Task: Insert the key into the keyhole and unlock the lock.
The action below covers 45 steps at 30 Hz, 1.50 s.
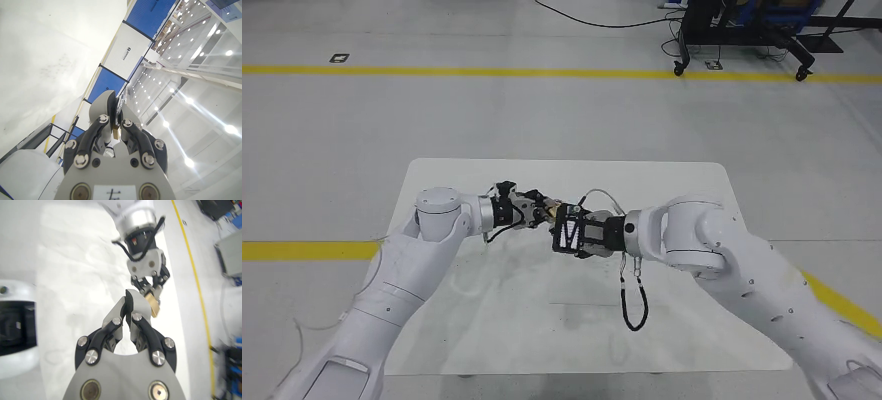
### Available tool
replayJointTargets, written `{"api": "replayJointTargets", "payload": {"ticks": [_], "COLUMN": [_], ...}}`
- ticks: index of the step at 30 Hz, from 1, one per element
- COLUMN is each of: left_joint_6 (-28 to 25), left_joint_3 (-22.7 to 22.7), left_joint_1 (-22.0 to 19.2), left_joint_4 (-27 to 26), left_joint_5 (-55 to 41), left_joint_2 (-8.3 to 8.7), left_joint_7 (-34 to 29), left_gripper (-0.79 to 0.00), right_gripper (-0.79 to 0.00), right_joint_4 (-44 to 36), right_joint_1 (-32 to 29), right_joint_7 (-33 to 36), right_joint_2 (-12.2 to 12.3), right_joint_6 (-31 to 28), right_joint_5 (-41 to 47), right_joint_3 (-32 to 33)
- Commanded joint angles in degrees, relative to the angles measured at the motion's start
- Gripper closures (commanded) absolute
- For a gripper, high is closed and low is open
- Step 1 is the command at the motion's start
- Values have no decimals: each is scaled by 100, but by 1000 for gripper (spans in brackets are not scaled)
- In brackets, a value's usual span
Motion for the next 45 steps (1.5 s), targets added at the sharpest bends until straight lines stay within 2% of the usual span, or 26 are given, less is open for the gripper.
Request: {"api": "replayJointTargets", "payload": {"ticks": [1,3,9,15,19,25,30,31,33,36,43,45], "left_joint_6": [-132,-261,-548,-612,-675,-705,-975,-1033,-1149,-1094,-1063,-1197], "left_joint_3": [-24,-49,-147,-158,-166,-202,-356,-383,-429,-458,-465,-484], "left_joint_1": [38,83,204,267,281,279,309,332,377,408,413,481], "left_joint_4": [-70,-135,-304,-405,-433,-435,-460,-482,-531,-559,-554,-637], "left_joint_5": [31,60,85,143,170,221,285,319,429,740,737,834], "left_joint_2": [9,17,45,57,64,75,96,100,111,133,134,133], "left_joint_7": [-47,-78,-225,-306,-433,-464,-295,-219,-60,245,266,517], "left_gripper": [0,0,0,0,0,0,0,0,0,0,0,0], "right_gripper": [0,0,0,0,0,0,0,-117,-785,-785,-785,-785], "right_joint_4": [377,597,896,1081,1178,1218,1035,961,935,935,935,935], "right_joint_1": [-86,-133,-98,49,137,194,66,19,2,2,2,2], "right_joint_7": [-208,-235,-167,-142,-18,-111,-343,-407,-432,-432,-432,-432], "right_joint_2": [42,68,63,26,-15,-57,-33,-18,-14,-14,-14,-14], "right_joint_6": [-495,-747,-938,-846,-549,-537,-800,-913,-956,-956,-956,-956], "right_joint_5": [679,973,1437,1454,1296,1289,1363,1345,1341,1341,1341,1341], "right_joint_3": [178,253,205,142,27,-35,91,144,162,162,162,162]}}
